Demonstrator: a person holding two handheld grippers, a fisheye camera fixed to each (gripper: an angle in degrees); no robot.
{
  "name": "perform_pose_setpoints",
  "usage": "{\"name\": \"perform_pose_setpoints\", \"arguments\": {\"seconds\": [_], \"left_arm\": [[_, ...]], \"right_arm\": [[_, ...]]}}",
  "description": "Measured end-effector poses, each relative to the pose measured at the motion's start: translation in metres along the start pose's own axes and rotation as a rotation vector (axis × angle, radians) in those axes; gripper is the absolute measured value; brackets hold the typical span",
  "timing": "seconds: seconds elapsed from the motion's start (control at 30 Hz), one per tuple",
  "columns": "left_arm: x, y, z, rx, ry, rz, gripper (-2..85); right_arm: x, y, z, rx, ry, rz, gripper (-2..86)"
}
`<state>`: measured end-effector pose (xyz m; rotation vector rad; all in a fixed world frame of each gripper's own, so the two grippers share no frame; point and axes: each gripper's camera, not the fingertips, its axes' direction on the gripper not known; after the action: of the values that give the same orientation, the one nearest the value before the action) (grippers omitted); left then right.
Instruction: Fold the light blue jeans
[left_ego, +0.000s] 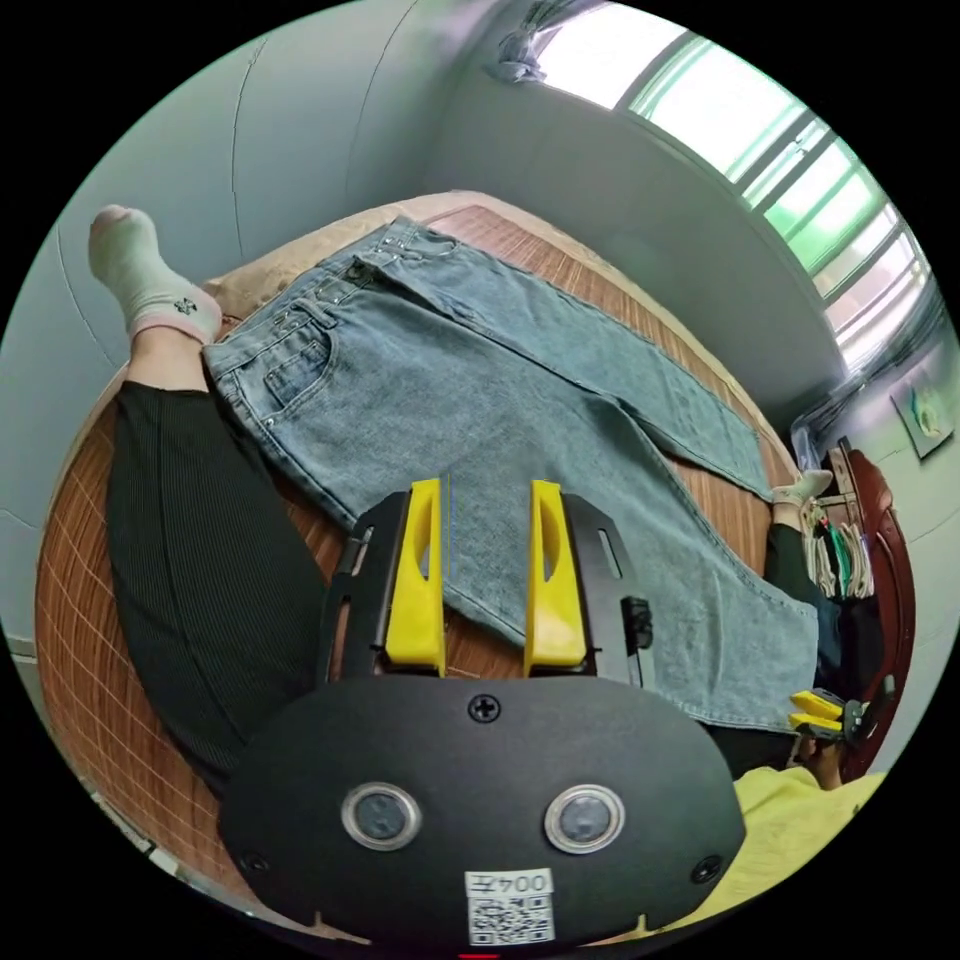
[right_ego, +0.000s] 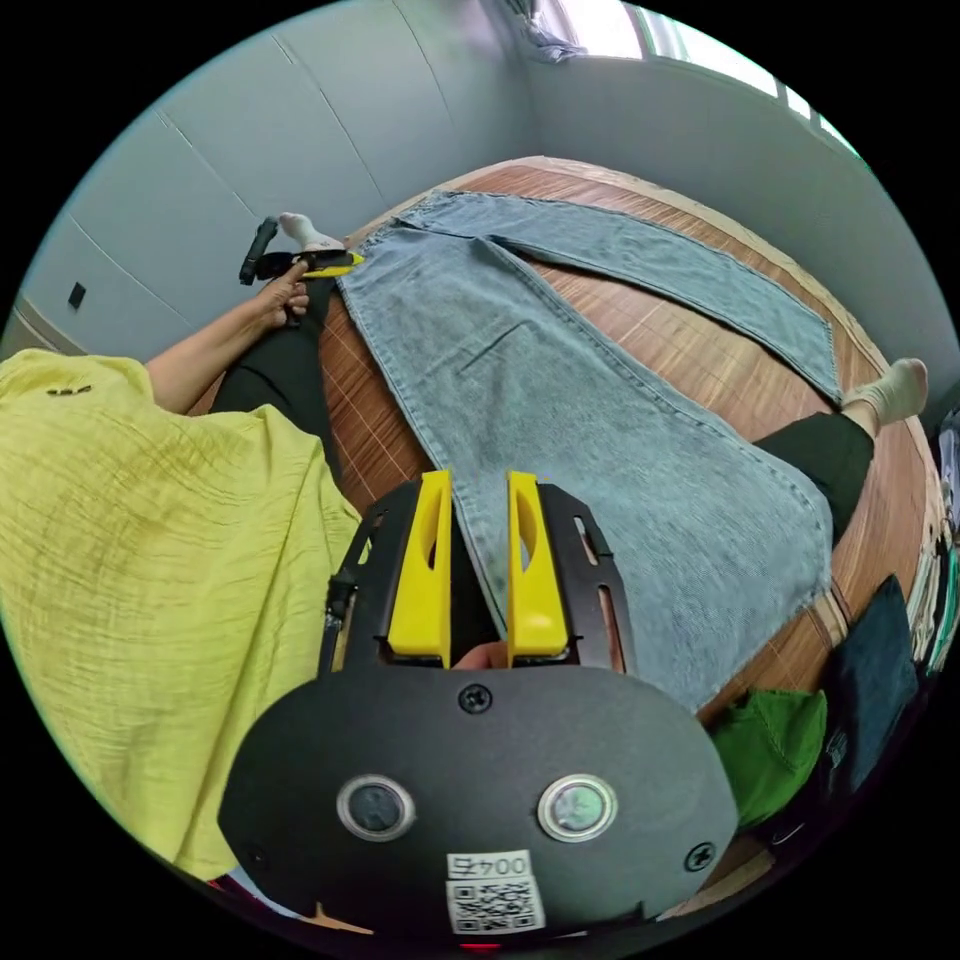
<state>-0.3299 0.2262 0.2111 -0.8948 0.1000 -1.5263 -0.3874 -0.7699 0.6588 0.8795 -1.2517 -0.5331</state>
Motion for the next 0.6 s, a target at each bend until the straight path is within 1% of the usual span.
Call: {"name": "perform_pose_setpoints", "arguments": {"seconds": [0.1, 0.2, 0.33, 0.47, 0.6], "left_arm": [[0.002, -0.016, 0.004, -0.077, -0.071, 0.021, 15.2], [0.000, -0.027, 0.005, -0.125, -0.127, 0.031, 17.7], [-0.010, -0.041, 0.006, -0.184, -0.135, 0.008, 21.1], [-0.020, -0.053, 0.011, -0.238, -0.135, -0.025, 22.7], [-0.032, -0.062, 0.017, -0.277, -0.134, -0.068, 23.4]], "right_arm": [[-0.017, -0.025, 0.027, -0.073, -0.031, -0.078, 10.7], [-0.034, -0.048, 0.057, -0.218, 0.001, -0.170, 13.0], [-0.057, -0.066, 0.079, -0.332, 0.114, -0.282, 15.0], [-0.082, -0.078, 0.108, -0.453, 0.230, -0.379, 16.0], [-0.096, -0.085, 0.129, -0.541, 0.309, -0.397, 15.8]]}}
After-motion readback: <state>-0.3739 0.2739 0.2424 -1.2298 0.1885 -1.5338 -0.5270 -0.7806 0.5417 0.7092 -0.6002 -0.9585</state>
